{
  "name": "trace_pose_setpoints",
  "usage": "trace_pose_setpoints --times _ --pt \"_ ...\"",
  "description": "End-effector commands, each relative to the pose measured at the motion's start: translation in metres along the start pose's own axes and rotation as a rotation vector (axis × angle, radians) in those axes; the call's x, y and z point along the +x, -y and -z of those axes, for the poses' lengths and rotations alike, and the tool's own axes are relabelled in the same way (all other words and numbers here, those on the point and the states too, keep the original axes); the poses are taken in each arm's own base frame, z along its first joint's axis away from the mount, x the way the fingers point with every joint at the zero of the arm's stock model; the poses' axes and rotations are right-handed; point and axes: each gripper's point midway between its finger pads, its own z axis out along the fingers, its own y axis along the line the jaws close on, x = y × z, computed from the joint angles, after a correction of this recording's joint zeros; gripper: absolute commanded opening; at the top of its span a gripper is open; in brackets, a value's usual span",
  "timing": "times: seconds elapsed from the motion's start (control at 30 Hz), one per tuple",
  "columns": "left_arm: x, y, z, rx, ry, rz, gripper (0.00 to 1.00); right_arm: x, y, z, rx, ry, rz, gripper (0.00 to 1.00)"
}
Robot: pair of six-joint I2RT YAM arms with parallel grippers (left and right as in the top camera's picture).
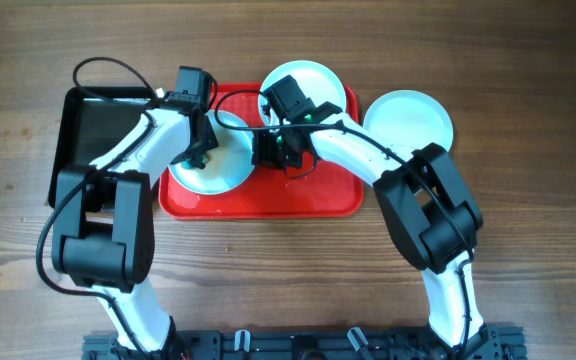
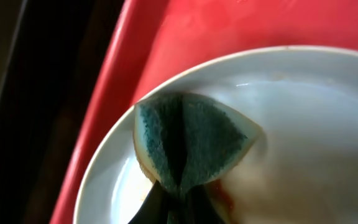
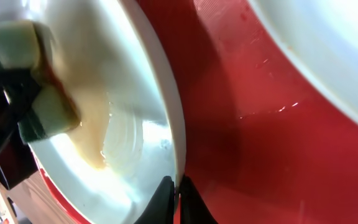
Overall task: Clean dirty plates on tray and stack at the side
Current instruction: 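Scrub the plate with the sponge while the right gripper holds the rim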
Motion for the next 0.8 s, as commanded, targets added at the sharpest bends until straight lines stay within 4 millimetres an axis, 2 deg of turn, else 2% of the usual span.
trace_pose_setpoints --times 0.0,0.1,0.23,0.33,0.4,0.57,0.67,0.73,0.77 --pt "0.038 -0.018 -0.024 -0.054 -0.148 -0.169 0.04 0.004 0.016 -0.004 0.051 -0.014 -0.011 0.04" --pt "0.062 0.009 -0.019 0.142 -0.26 -0.302 0.04 0.004 0.016 -0.004 0.051 -0.014 -0.011 0.04" --pt "0.082 0.044 -0.004 0.396 -0.332 -0.417 0.04 0.004 0.017 -0.004 0.052 -0.015 -0.012 0.04" --pt "0.091 0.064 0.009 0.558 -0.353 -0.486 0.04 0.005 0.017 -0.004 0.052 -0.016 -0.012 0.04" --pt "0.091 0.068 0.012 0.587 -0.35 -0.491 0.04 0.005 0.017 -0.004 0.053 -0.017 -0.012 0.04" --pt "0.074 0.078 0.009 0.602 -0.278 -0.449 0.04 0.004 0.017 -0.004 0.052 -0.015 -0.012 0.04" --pt "0.046 0.082 0.0 0.546 -0.186 -0.313 0.04 0.005 0.017 -0.004 0.052 -0.016 -0.013 0.04" --pt "0.02 0.066 -0.013 0.395 -0.103 -0.15 0.04 0.005 0.017 -0.004 0.053 -0.017 -0.012 0.04" --pt "0.008 0.049 -0.02 0.278 -0.054 -0.042 0.04 0.005 0.017 -0.004 0.052 -0.016 -0.013 0.04"
